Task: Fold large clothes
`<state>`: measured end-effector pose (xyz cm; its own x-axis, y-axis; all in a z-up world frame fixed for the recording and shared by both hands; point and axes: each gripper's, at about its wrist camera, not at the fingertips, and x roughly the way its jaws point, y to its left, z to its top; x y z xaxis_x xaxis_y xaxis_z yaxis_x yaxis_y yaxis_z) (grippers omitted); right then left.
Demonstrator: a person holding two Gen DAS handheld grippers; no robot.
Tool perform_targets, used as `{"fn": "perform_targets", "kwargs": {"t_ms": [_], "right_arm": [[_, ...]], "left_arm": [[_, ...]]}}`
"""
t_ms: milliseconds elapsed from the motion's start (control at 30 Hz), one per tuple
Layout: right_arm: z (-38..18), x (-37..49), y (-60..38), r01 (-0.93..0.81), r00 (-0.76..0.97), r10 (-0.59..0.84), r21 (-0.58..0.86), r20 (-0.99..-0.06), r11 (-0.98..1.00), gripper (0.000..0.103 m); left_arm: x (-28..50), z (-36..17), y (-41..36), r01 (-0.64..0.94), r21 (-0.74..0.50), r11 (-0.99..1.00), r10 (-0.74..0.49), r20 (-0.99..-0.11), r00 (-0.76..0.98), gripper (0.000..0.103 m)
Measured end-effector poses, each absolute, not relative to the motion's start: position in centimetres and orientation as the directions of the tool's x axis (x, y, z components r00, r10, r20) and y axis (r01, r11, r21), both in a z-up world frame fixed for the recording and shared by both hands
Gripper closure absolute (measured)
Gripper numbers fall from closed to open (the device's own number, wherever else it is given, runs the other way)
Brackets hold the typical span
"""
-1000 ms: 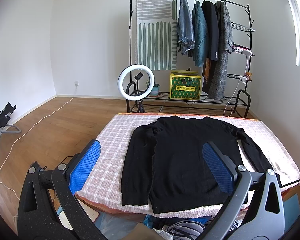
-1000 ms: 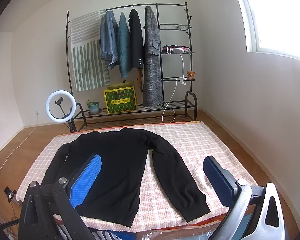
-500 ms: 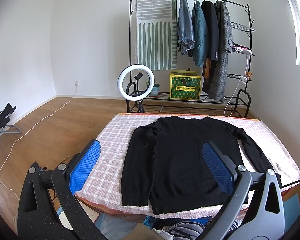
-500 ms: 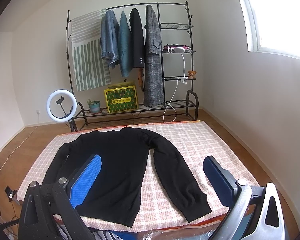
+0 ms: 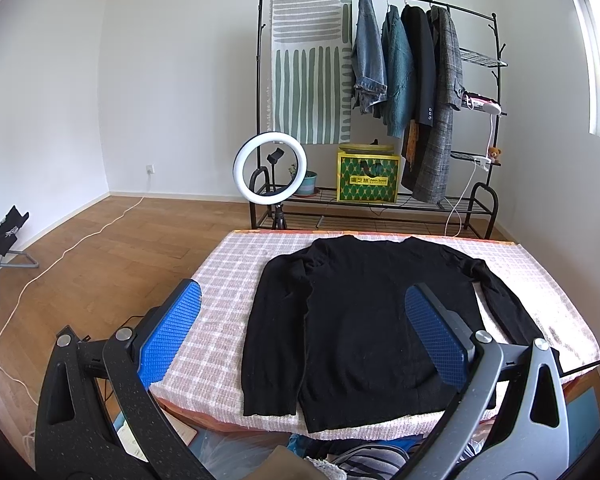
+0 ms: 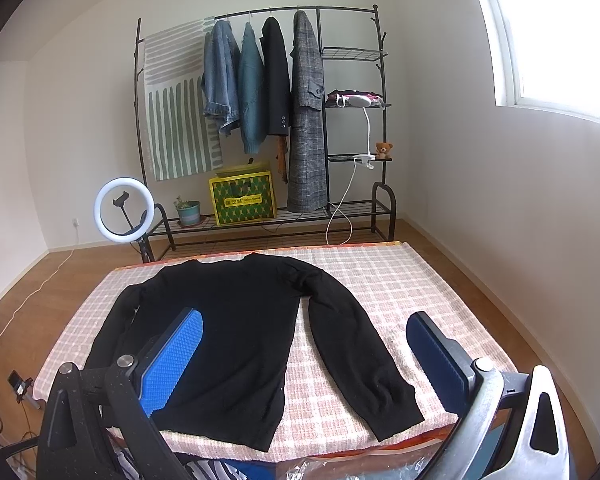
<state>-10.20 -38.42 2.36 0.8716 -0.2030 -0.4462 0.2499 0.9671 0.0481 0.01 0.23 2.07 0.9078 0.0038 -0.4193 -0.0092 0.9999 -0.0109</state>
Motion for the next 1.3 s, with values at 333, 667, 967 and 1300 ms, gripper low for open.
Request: {"fn": "perform_targets", "kwargs": {"t_ms": [333, 667, 967, 1300], "right_arm": [[2.8, -10.8, -35.1, 0.266, 0.873, -0.226, 0.034, -0.431, 0.963, 0.0], [2.0, -11.3, -30.0, 0.222, 0.899, -0.175, 0.072, -0.401, 0.972, 0.0], [5.2, -13.4, -28.4, 0.208, 0.91, -0.162, 0.082, -0.38, 0.975, 0.006], [9.4, -15.1, -30.6, 0.203, 0.937, -0.164, 0.097, -0.308, 0.974, 0.016]], "left_arm": [[1.1, -0.3, 4.6, -0.03, -0.012, 0.999, 0.022, -0.423, 0.906, 0.0], [4.5, -8.8, 13.9, -0.023, -0.117, 0.993, -0.044, -0.538, 0.842, 0.019], [7.2, -16.0, 17.5, -0.015, -0.316, 0.949, -0.203, -0.644, 0.737, 0.045], [8.2, -20.1, 17.3, -0.027, -0.401, 0.916, -0.293, -0.71, 0.64, 0.053]]}}
